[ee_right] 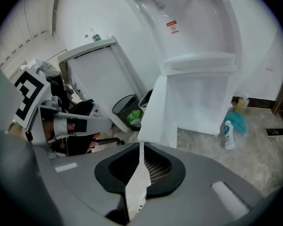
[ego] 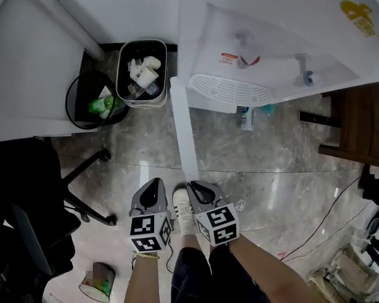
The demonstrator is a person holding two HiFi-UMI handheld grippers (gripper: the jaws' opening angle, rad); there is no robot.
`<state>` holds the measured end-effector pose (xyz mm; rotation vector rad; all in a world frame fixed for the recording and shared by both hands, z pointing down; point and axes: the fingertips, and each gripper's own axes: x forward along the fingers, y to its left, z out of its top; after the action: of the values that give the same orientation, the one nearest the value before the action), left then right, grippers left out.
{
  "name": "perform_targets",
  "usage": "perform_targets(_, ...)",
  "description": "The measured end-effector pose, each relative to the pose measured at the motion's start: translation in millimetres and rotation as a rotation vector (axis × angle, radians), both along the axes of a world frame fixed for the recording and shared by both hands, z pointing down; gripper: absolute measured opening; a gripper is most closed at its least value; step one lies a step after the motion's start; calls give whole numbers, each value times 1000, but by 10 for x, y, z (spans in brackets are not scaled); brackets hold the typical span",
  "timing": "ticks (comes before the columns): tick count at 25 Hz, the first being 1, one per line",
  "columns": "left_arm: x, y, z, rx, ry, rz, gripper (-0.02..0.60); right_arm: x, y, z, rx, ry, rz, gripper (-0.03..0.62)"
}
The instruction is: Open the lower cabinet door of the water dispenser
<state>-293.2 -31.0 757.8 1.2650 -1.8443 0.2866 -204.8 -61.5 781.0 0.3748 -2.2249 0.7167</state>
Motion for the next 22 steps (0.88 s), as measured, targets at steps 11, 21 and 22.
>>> perform_targets(11, -147, 431, 142, -18, 26, -94, 8, -504, 352, -106, -1, -46, -69, -3)
perform_targets(21, 145, 86, -463, -32, 31, -8, 8, -51, -213, -728, 15, -54, 144, -3)
perform_targets(22, 203, 37, -510, -35, 30, 11, 8, 16, -272, -777, 24, -46, 155, -3)
